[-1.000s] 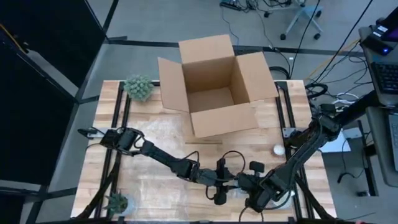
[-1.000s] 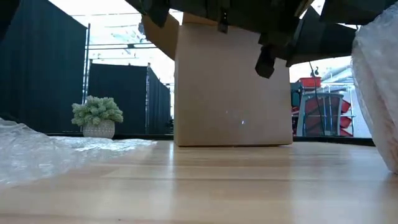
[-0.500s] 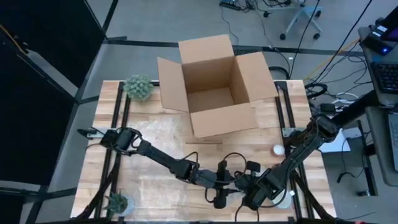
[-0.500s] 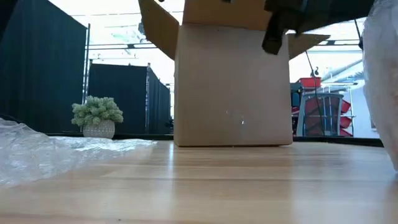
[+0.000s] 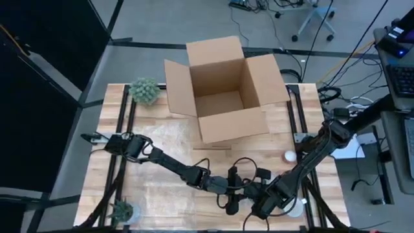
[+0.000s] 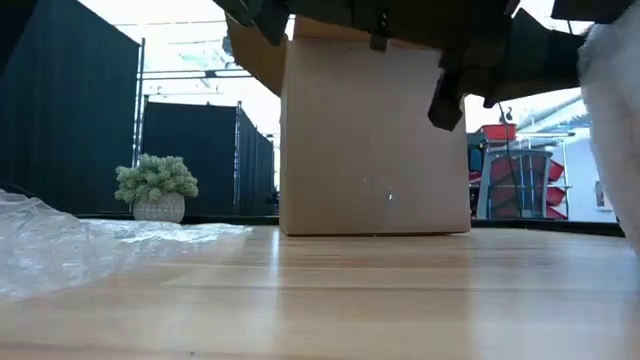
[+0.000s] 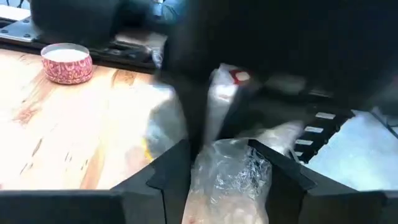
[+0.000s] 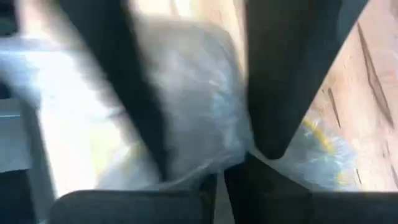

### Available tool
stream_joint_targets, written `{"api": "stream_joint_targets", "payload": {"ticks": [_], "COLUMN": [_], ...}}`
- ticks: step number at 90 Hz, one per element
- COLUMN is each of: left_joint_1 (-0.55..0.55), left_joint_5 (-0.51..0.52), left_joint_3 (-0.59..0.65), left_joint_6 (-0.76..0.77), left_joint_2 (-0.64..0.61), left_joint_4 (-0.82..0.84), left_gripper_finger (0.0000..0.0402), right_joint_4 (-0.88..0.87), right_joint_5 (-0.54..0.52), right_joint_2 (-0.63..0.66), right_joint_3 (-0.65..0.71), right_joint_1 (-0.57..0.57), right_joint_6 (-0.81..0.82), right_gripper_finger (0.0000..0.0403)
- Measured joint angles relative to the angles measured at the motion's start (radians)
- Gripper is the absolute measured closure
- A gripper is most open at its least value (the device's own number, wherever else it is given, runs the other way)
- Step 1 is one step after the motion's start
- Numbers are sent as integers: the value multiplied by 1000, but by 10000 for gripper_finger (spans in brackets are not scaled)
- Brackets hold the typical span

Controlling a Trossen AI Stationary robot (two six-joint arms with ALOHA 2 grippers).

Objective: Wrap mug
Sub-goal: Wrap the orange mug with bubble wrap

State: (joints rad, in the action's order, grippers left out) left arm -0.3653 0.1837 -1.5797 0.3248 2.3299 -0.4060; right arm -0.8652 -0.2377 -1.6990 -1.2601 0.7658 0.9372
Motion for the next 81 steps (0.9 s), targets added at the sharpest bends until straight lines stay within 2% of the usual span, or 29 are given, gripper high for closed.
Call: {"api": "stream_joint_targets", "payload": {"ticks": [18,29,39,43,57,81], "left_joint_1": [0,0,0,0,0,0], "left_joint_5": [0,0,0,0,0,-10], "left_joint_3": [1,1,2,2,2,5], "left_joint_6": [3,3,3,3,3,9], "left_joint_2": [0,0,0,0,0,-41], "left_joint_4": [-2,-3,-3,-3,-4,11], "left_gripper_finger": [256,256,256,256,256,256], "right_joint_4": [-190,-274,-306,-267,-55,160], "right_joint_5": [35,29,-49,-76,-45,-62], "right_joint_2": [28,63,83,83,49,14], "right_joint_3": [-126,-155,-155,-140,-27,129], "right_joint_1": [5,21,44,52,54,53], "right_joint_6": [10,57,125,132,102,119], "right_gripper_finger": [390,390,390,390,390,390]}}
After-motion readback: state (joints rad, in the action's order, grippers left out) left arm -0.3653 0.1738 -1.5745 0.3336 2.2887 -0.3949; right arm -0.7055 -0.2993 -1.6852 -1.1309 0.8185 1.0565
